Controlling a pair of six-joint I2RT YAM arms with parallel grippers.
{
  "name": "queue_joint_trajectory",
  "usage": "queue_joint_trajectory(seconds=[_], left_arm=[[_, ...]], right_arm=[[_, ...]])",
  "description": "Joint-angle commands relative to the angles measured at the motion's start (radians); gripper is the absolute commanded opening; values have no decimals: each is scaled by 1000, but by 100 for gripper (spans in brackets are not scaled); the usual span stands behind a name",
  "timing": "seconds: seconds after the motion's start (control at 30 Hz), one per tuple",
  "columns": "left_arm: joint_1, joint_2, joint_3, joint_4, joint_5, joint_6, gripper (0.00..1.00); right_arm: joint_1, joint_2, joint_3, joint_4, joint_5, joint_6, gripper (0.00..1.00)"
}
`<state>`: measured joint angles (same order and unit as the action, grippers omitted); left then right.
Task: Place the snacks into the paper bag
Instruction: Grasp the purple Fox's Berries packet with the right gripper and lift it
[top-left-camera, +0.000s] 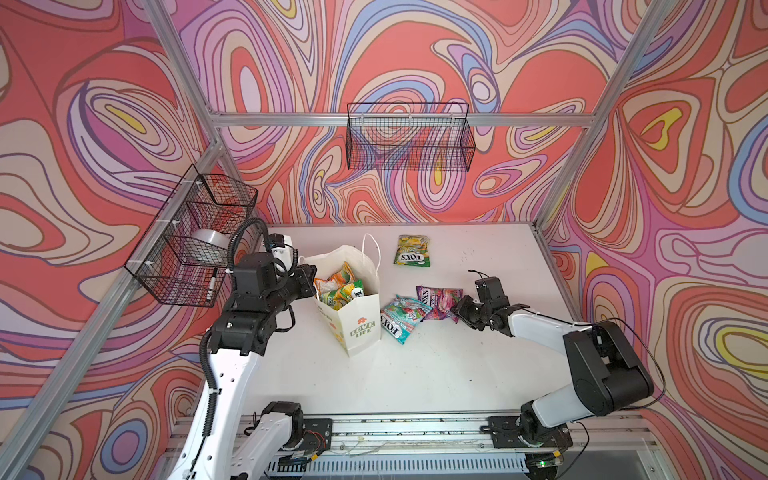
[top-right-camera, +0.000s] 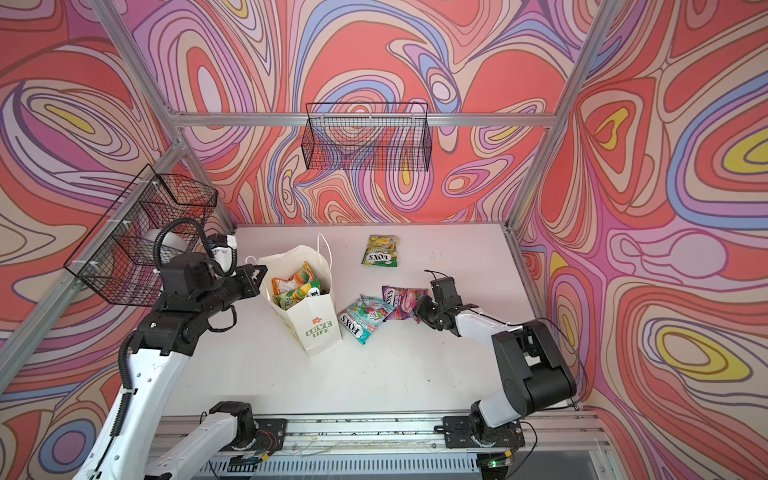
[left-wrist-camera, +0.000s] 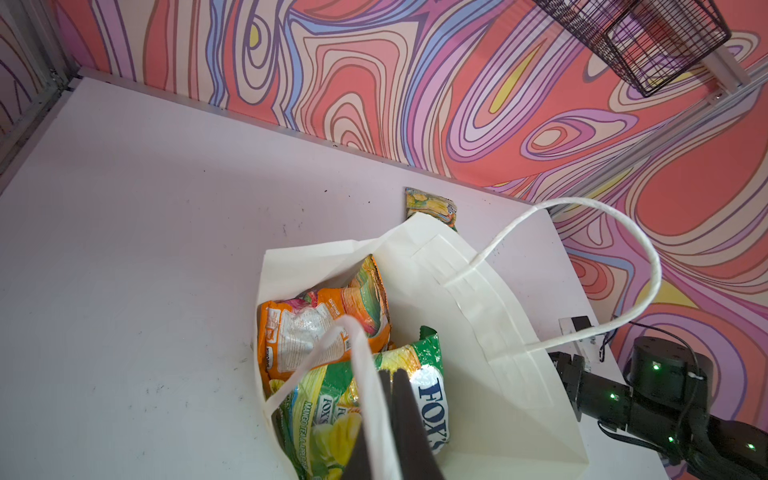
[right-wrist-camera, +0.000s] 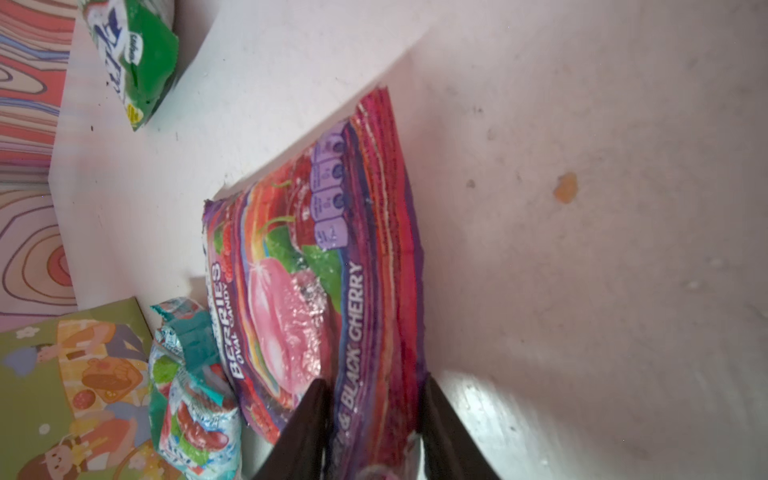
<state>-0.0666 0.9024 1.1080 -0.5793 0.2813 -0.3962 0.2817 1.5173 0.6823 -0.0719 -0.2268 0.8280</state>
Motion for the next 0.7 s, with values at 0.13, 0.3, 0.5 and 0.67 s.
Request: queue_joint_trajectory(seconds=[0.13, 0.3, 0.5, 0.67], left_arm=[[-4, -29, 16, -40, -79, 3, 3], [-4, -15, 20, -43, -52, -7, 3], [-4, -16, 28, -49, -32, -11, 2], [-5, -24, 23, -48, -29, -12, 2]], right_arm=[[1, -38, 5, 22, -58, 21, 12], [20, -85, -15, 42, -54, 60, 0], [24, -198, 23, -66, -32, 43, 0], [27, -283, 55, -131, -32, 35, 0]])
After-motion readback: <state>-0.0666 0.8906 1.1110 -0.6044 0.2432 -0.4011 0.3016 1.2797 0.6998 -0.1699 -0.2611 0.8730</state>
